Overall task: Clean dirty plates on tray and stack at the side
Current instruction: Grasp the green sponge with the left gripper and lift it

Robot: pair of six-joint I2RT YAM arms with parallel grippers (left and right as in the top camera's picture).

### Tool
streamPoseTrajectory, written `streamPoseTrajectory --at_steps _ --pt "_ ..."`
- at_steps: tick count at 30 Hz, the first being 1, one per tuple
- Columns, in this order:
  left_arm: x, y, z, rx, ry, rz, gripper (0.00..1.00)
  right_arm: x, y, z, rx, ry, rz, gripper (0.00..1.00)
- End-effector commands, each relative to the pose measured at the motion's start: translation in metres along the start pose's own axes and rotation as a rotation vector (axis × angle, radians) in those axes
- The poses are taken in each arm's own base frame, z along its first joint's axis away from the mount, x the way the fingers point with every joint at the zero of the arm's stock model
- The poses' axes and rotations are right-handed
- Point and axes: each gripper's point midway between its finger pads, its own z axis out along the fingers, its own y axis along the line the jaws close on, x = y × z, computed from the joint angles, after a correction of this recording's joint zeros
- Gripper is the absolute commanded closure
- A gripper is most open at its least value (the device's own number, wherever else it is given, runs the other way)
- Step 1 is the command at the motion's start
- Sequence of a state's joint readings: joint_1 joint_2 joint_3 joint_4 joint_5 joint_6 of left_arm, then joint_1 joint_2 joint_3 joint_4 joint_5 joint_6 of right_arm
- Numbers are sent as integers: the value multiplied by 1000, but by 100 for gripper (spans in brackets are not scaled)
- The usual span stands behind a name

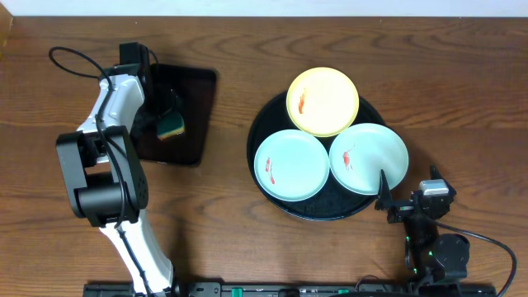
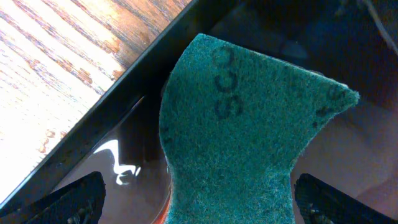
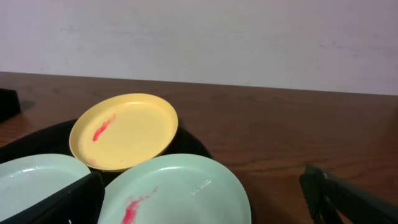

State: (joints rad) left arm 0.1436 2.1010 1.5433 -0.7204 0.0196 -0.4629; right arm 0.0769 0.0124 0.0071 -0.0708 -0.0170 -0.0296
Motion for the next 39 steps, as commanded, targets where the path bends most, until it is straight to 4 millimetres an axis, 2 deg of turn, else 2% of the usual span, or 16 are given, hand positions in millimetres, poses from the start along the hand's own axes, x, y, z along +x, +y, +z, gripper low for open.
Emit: streamPoseTrajectory --at_steps 1,4,6,10,18,22,31,35,37,39 --pt "0 1 5 -5 7 22 3 1 -3 0 15 2 14 1" --pt "2 1 9 -6 9 25 3 1 -3 0 15 2 14 1" --pt "4 -1 12 4 11 27 8 1 -3 0 15 2 14 1" --pt "9 -14 21 75 34 74 8 1 -3 0 15 2 14 1" --pt "17 -9 40 48 68 74 18 1 -3 0 15 2 14 1" --pt "19 -8 44 43 76 74 38 1 -3 0 15 2 14 1" --pt "17 -8 42 45 75 73 62 1 -3 0 15 2 14 1" --pt "17 -13 30 71 81 72 86 1 -3 0 15 2 14 1" --pt "16 -18 19 103 76 72 92 1 -3 0 15 2 14 1" --pt "13 -25 4 143 61 73 92 1 -3 0 15 2 14 1"
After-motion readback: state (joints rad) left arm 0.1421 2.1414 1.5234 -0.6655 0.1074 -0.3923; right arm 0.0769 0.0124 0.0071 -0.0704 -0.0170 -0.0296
